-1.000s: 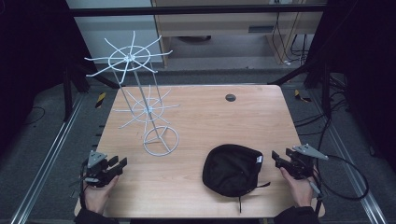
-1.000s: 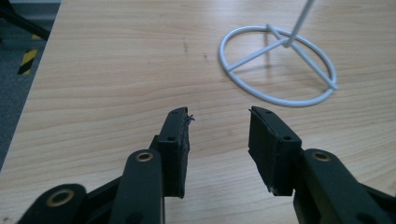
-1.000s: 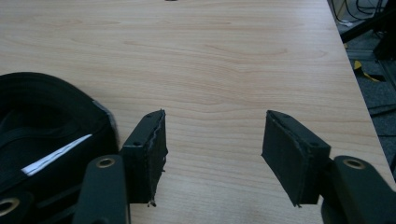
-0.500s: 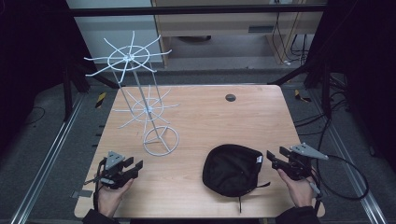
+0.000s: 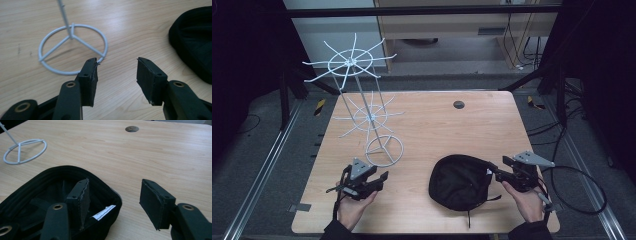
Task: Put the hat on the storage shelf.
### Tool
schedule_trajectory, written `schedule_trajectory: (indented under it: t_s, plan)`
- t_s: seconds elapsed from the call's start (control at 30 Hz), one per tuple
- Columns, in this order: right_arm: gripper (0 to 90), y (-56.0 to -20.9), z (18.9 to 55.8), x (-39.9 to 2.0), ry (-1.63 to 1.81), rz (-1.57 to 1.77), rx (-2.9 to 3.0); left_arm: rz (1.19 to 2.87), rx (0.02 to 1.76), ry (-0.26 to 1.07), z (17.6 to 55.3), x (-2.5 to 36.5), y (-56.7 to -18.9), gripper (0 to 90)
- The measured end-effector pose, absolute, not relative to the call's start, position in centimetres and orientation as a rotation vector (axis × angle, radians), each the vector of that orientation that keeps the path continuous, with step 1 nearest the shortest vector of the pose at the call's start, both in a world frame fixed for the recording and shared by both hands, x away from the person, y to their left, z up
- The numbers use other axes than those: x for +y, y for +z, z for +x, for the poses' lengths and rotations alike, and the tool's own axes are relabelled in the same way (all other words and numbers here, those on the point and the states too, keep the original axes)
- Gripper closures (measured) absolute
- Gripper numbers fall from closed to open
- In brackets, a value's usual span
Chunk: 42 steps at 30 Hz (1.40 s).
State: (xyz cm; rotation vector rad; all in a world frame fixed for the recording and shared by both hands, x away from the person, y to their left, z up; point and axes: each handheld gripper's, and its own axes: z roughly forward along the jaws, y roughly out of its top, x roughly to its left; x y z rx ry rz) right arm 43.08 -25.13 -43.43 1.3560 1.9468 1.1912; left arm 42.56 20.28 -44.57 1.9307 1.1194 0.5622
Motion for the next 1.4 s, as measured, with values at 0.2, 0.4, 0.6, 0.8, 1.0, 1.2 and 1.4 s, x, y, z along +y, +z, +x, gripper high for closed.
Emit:
schedule_trajectory:
  t_s: [0.2, 0.4, 0.6, 0.8, 1.0, 1.2, 1.4]
  plan:
    - [41.2, -44.1, 43.2, -24.4, 1.171, 1.351, 1.993, 1.946, 1.062, 0.511, 42.9, 16.8, -44.6, 50.0]
    - [40.5, -44.6, 43.3, -24.2, 1.165, 1.364, 2.010, 1.953, 1.023, 0.476, 43.1, 14.3, -44.4, 50.4]
    - [41.0, -45.4, 43.4, -23.8, 1.141, 1.367, 2.048, 1.982, 0.995, 0.437, 43.3, 11.3, -44.8, 50.9]
    - [40.9, -46.1, 43.7, -23.8, 1.116, 1.382, 2.072, 2.018, 0.991, 0.384, 43.4, 9.2, -46.1, 51.0]
    - [41.3, -46.4, 43.8, -23.7, 1.111, 1.393, 2.095, 2.065, 0.997, 0.344, 43.7, 7.9, -47.3, 51.1]
    - [40.7, -46.7, 43.9, -23.8, 1.098, 1.401, 2.104, 2.101, 1.008, 0.302, 44.0, 7.1, -48.6, 56.9]
    - [41.3, -47.0, 44.0, -23.8, 1.082, 1.414, 2.118, 2.124, 1.007, 0.265, 44.2, 6.6, -49.4, 65.9]
